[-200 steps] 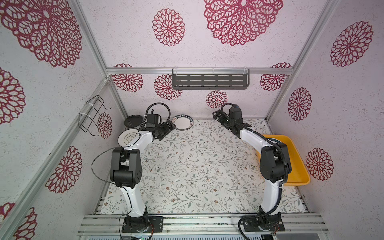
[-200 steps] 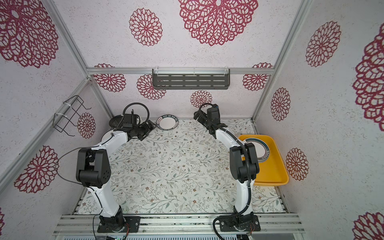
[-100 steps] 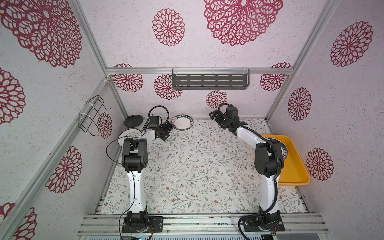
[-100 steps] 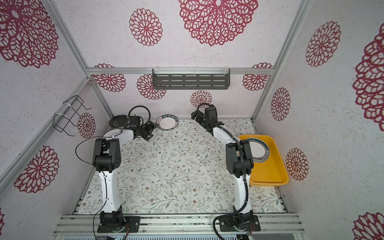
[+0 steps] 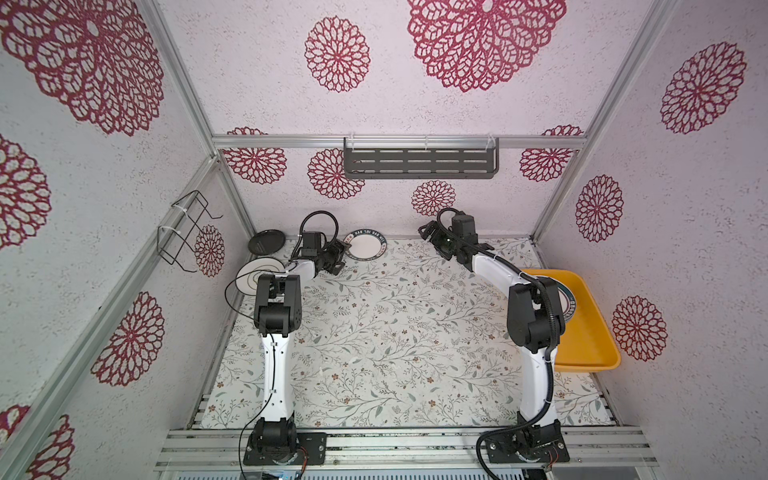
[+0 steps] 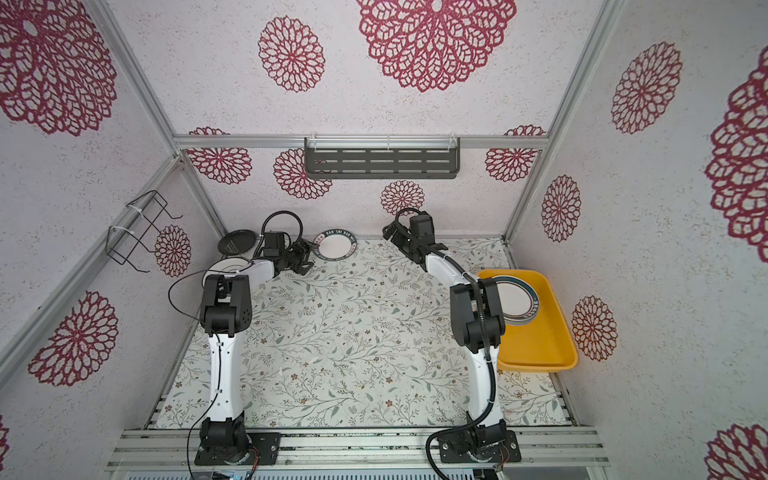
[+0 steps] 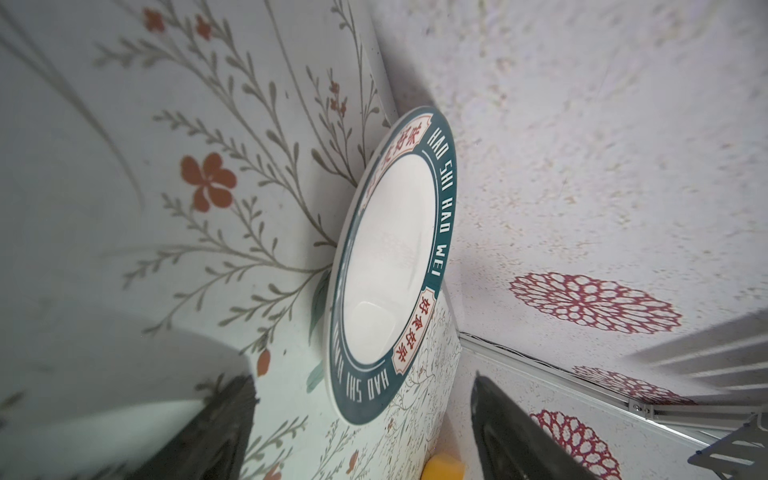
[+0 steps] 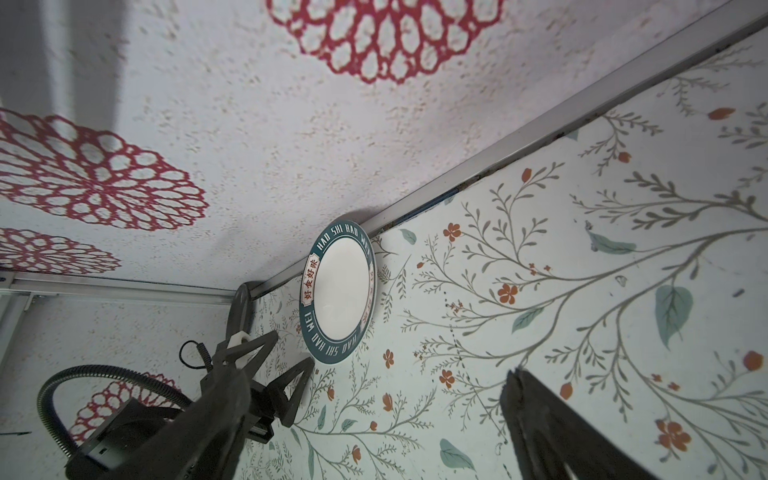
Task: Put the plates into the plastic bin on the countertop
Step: 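Close the left gripper on the HAO SHI plate while the right hovers beside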
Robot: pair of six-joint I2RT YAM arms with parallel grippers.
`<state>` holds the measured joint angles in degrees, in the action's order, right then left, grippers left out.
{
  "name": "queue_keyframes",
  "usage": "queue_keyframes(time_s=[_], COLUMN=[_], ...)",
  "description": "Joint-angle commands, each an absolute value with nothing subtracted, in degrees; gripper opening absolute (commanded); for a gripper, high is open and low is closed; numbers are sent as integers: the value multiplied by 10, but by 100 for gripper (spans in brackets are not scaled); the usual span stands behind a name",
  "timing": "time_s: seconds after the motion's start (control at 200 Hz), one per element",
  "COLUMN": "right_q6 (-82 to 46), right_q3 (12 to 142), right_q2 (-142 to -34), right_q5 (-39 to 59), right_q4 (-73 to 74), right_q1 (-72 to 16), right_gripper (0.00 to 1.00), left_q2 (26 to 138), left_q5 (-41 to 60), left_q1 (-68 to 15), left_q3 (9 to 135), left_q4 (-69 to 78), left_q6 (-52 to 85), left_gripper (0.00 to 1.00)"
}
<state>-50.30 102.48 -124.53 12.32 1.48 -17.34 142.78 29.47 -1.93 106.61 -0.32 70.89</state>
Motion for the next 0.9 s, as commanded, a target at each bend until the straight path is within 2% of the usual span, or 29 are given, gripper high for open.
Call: queue_keyframes(time_s=[0.0,0.605,0.896], right_q6=[-517,-506,-515], right_q3=[1048,1043,1046], right_q2=[-1245,-1223,-1228], right_q5=[130,93,95], right_q4=[25,-18,-16], right_q1=[-171,-170,-167], right_gripper=[99,99,99], left_q2=[1461,1534,1517], left_q5=[284,292,290], left_q1=[-16,-20,-20], left_q3=[1080,1142,1115], left_q4=[9,18,40], left_q6=[734,765,763], left_gripper=[81,44,13])
